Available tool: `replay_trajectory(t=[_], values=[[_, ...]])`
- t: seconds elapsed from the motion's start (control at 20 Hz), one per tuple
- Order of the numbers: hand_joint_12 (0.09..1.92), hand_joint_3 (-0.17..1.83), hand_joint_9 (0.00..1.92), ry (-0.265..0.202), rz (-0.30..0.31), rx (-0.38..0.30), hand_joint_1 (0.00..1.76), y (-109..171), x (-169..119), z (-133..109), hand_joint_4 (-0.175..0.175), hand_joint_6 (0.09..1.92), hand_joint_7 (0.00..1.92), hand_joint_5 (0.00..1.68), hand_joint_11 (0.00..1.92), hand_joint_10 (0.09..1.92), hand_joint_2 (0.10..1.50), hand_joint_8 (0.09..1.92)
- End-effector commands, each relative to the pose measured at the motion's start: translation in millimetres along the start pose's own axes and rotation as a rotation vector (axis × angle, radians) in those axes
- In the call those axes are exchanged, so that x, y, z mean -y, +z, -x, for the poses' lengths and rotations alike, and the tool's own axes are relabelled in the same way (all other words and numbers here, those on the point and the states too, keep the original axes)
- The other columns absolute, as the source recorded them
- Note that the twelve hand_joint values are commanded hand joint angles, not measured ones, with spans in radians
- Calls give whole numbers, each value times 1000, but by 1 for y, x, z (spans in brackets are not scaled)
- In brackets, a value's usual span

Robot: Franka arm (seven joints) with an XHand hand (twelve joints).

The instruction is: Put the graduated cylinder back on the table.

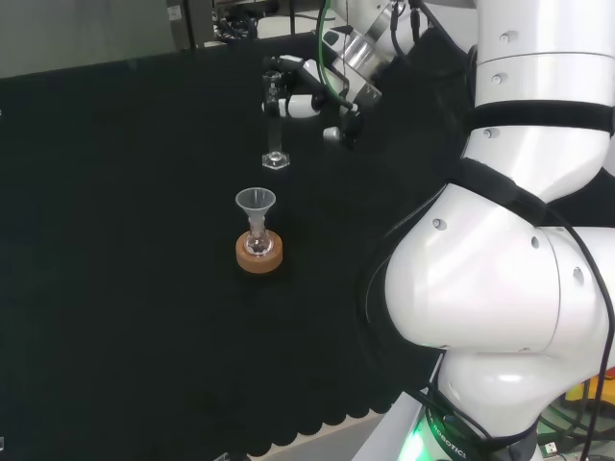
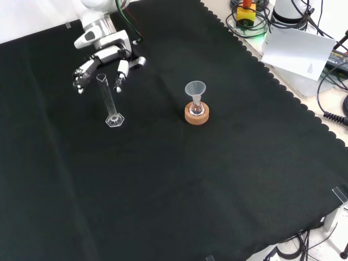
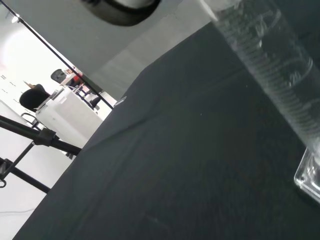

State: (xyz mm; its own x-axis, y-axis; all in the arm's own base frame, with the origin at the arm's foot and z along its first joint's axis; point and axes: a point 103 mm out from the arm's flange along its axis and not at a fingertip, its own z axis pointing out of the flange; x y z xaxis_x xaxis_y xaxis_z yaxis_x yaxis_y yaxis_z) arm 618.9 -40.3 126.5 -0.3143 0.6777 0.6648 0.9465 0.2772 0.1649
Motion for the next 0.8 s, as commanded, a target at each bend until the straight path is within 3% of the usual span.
replay_trajectory(t=[0.05, 0.5, 0.8], values=[[1470, -175, 567, 31, 22, 95, 811, -48, 28, -25, -81, 87, 79, 216, 132, 87, 882, 659], [1476, -175, 560, 69, 61, 275, 805, -110, 86, -74, -83, 87, 74, 217, 110, 87, 881, 665], [1480, -175, 554, 109, 66, 362, 801, -132, 131, -106, -84, 87, 73, 219, 79, 87, 884, 668]])
